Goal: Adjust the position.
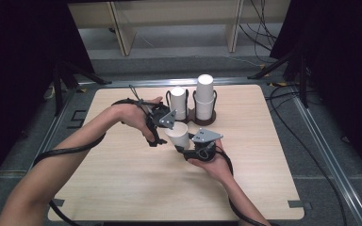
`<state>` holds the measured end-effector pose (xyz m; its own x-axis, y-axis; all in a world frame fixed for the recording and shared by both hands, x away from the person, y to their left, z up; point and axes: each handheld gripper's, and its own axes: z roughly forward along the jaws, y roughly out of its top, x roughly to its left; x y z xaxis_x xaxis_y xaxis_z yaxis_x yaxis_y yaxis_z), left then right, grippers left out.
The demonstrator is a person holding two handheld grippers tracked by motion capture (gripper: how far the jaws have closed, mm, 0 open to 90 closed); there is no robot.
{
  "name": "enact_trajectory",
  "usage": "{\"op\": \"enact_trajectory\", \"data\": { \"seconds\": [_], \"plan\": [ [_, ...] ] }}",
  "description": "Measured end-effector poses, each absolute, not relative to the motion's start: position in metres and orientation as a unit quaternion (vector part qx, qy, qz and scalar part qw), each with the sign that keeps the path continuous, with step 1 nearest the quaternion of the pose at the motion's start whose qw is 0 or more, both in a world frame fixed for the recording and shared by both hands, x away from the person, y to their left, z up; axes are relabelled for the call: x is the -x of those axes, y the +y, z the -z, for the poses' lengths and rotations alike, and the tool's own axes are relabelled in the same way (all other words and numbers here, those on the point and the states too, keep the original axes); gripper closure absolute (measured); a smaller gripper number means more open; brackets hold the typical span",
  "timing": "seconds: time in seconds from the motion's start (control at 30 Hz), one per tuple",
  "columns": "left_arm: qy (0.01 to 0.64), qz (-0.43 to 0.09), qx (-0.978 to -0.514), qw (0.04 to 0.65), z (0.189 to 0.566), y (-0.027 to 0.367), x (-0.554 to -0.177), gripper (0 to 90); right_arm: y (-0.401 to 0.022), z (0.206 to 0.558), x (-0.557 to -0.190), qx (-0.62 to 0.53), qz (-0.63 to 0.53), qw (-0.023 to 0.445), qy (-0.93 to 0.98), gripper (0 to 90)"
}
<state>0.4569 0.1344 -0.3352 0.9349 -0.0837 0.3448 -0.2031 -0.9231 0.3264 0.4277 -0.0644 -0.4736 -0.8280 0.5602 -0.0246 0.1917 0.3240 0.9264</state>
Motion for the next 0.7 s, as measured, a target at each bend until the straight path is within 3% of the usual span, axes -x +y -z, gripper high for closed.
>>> {"op": "enact_trajectory", "data": {
  "seconds": [0.33, 0.4, 0.7],
  "plan": [
    [-0.043, -0.184, -0.954, 0.234, 0.35, 0.152, -0.456, 8.5, -0.075, 0.471, -0.425, -0.264, -0.543, 0.192, 0.774, 35.4],
    [-0.034, -0.192, -0.95, 0.244, 0.355, 0.155, -0.455, 8.2, -0.078, 0.471, -0.425, -0.27, -0.548, 0.177, 0.772, 35.4],
    [0.013, -0.216, -0.927, 0.307, 0.375, 0.164, -0.45, 8.2, -0.089, 0.47, -0.425, -0.276, -0.555, 0.209, 0.757, 35.3]
  ]
}}
